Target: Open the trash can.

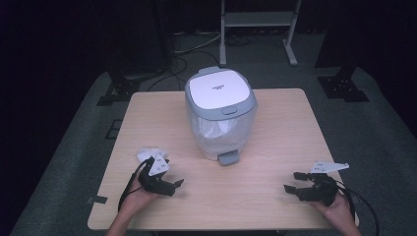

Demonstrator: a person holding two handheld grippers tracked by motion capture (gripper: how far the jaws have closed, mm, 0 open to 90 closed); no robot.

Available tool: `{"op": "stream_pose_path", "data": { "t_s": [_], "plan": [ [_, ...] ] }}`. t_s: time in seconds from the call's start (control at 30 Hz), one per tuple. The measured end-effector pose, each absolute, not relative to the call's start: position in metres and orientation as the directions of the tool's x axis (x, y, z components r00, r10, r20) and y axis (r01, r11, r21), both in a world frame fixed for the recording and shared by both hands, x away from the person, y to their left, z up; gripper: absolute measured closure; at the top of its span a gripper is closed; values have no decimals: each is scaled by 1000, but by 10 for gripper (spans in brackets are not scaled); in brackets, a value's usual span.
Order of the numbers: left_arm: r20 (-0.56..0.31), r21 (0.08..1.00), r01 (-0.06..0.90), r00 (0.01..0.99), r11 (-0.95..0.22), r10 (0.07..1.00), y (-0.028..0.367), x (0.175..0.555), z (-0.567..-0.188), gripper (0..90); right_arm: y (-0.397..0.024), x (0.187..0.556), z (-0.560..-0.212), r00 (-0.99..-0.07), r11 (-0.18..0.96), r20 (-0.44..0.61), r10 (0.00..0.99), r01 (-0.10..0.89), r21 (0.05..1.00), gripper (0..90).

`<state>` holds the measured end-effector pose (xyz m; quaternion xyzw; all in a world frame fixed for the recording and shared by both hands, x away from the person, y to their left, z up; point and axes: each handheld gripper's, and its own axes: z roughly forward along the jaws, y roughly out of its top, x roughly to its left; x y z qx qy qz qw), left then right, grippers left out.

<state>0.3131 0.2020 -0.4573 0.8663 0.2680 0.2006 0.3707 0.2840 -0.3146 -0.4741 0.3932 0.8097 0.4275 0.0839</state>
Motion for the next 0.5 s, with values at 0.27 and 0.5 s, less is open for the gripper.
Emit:
{"op": "stream_pose_path", "data": {
  "t_s": [0.27, 0.5],
  "plan": [
    [173, 724, 306, 788, -619, 591, 197, 312, -461, 104, -311, 285, -463, -692, 323, 192, 695, 540, 777, 284],
    [177, 721, 302, 790, -623, 588, 201, 311, -460, 104, -303, 289, -442, -727, 379, 164, 667, 520, 765, 310]
  ]
}}
